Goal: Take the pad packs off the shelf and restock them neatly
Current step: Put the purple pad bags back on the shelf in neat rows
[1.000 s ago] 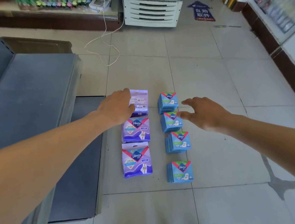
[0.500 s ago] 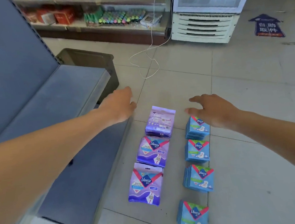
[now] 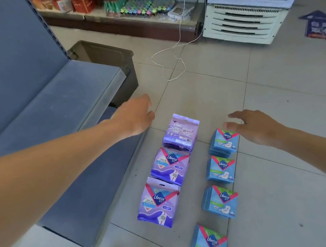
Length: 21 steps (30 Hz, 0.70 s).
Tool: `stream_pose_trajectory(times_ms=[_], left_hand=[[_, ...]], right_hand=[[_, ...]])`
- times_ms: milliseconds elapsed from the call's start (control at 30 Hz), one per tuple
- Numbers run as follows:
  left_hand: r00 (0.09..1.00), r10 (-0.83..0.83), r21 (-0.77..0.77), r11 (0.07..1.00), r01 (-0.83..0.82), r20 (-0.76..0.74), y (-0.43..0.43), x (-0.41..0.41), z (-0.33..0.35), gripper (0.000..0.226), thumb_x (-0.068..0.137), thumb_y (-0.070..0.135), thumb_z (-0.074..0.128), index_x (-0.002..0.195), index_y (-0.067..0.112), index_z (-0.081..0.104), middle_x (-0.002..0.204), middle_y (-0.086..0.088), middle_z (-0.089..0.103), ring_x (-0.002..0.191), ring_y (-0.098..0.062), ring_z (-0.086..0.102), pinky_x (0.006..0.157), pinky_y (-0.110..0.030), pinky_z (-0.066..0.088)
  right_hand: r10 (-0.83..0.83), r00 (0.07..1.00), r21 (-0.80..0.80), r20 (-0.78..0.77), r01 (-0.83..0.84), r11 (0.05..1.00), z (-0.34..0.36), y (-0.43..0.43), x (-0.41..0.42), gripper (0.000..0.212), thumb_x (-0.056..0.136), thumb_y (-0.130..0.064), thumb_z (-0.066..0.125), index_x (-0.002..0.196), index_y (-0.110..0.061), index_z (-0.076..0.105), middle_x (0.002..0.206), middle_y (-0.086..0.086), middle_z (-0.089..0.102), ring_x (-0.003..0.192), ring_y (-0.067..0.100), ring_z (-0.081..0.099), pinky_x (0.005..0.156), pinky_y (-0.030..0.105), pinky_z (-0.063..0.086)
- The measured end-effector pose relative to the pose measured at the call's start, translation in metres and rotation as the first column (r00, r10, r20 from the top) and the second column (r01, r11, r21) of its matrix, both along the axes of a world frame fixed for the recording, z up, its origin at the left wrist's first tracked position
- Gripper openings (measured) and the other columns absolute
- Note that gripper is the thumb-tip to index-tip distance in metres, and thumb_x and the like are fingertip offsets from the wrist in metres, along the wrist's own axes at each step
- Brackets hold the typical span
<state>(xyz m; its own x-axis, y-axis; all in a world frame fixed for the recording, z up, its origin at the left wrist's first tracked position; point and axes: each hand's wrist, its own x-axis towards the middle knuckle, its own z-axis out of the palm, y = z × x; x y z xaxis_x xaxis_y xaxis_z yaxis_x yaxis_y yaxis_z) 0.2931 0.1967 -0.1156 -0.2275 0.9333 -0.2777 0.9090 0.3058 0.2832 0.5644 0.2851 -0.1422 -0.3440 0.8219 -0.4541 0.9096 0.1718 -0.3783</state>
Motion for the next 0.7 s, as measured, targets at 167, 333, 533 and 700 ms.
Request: stream_pose_trajectory(times_ms=[167,333,533,700], left_hand=[[1.000,-0.006,0.082,0.997,0.004,0.024,0.010,-0.043,-0.020,0.028,0.097,0.027,0.046,0.121,0.012,0.047,0.116,-0.010,0.061,0.103,-0.031,0.059,0.091,-0.045,0.050],[0.998,-0.036,0.090,0.995,0.040,-0.050,0.019,-0.066,-0.062,0.030,0.096,0.026,0.043,0.122,0.011,0.046,0.120,-0.010,0.058,0.104,-0.032,0.057,0.088,-0.042,0.049],[0.994,-0.023,0.006,1.000,0.024,-0.105,0.014,-0.060,-0.155,0.034,0.097,0.029,0.042,0.123,0.007,0.047,0.122,-0.012,0.057,0.106,-0.032,0.055,0.082,-0.036,0.046],[0.993,-0.020,-0.002,1.000,0.020,-0.116,-0.003,-0.049,-0.205,0.038,0.098,0.031,0.044,0.128,0.008,0.045,0.127,-0.012,0.055,0.111,-0.032,0.054,0.093,-0.041,0.047]], right_hand=[[-0.001,0.999,0.047,0.049,-0.001,0.999,-0.014,0.015,-0.054,0.057,0.093,-0.054,0.047,0.140,-0.022,0.046,0.124,0.010,0.060,0.127,0.027,0.044,0.101,0.034,0.035],[0.078,0.996,0.068,0.040,-0.080,0.994,-0.061,0.020,-0.118,0.058,0.092,-0.054,0.048,0.141,-0.024,0.045,0.140,0.003,0.052,0.131,0.024,0.044,0.104,0.031,0.033],[0.224,0.974,0.105,0.013,-0.224,0.969,-0.146,0.012,-0.154,0.062,0.092,-0.053,0.049,0.144,-0.020,0.040,0.148,0.003,0.043,0.136,0.022,0.039,0.107,0.030,0.030],[0.307,0.948,0.165,0.079,-0.316,0.934,-0.184,0.001,-0.153,0.061,0.094,-0.053,0.045,0.143,-0.017,0.042,0.147,0.006,0.043,0.134,0.026,0.038,0.105,0.033,0.032]])
